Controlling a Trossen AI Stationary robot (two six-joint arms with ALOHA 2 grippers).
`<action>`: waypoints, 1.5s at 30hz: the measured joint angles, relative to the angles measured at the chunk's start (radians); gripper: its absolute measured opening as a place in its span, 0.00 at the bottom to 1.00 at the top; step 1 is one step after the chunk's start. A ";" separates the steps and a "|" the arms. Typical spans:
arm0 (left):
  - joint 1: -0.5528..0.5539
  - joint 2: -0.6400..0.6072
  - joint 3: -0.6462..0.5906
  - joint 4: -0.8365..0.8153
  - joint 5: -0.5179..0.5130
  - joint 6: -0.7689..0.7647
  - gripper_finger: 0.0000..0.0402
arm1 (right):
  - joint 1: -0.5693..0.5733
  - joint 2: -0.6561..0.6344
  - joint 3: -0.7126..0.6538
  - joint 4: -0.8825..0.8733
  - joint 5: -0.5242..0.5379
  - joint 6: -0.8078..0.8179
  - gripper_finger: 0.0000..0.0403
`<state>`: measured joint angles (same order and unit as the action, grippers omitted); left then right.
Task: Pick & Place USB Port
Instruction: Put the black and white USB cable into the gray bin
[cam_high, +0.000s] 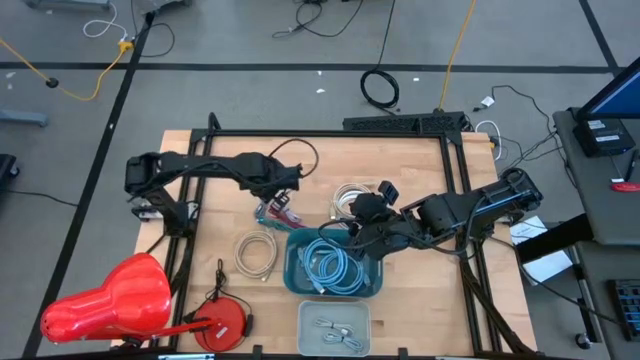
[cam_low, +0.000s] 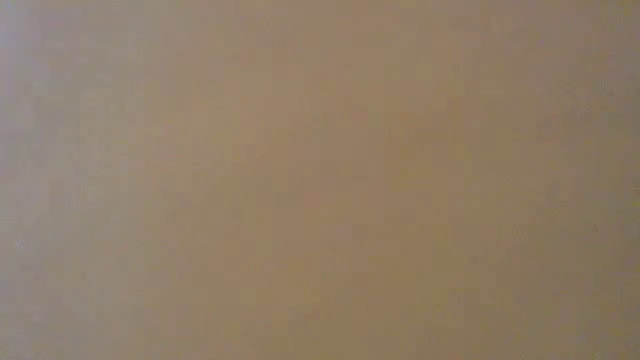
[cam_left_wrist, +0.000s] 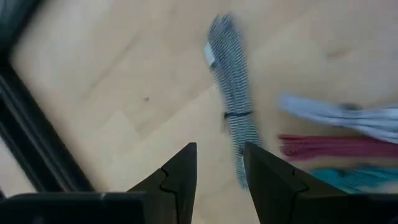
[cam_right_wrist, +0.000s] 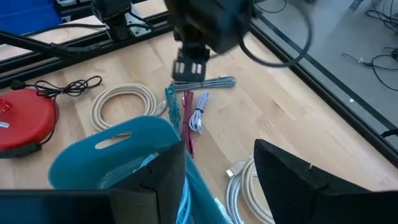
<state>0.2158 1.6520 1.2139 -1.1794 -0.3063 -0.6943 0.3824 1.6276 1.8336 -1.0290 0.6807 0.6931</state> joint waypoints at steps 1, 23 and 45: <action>0.029 0.000 -0.043 0.045 0.022 0.012 0.34 | 0.001 0.000 0.000 0.000 0.000 0.001 0.45; 0.190 -0.019 -0.386 0.452 0.255 0.157 0.07 | 0.001 0.000 0.000 0.017 0.003 0.002 0.45; -0.107 -0.789 -0.291 0.726 0.191 -0.122 0.00 | -0.182 -0.139 -0.626 1.355 -0.212 0.027 0.45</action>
<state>0.1088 0.8632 0.9230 -0.4539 -0.1155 -0.8161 0.2006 1.4888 1.2079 0.3259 0.4687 0.7197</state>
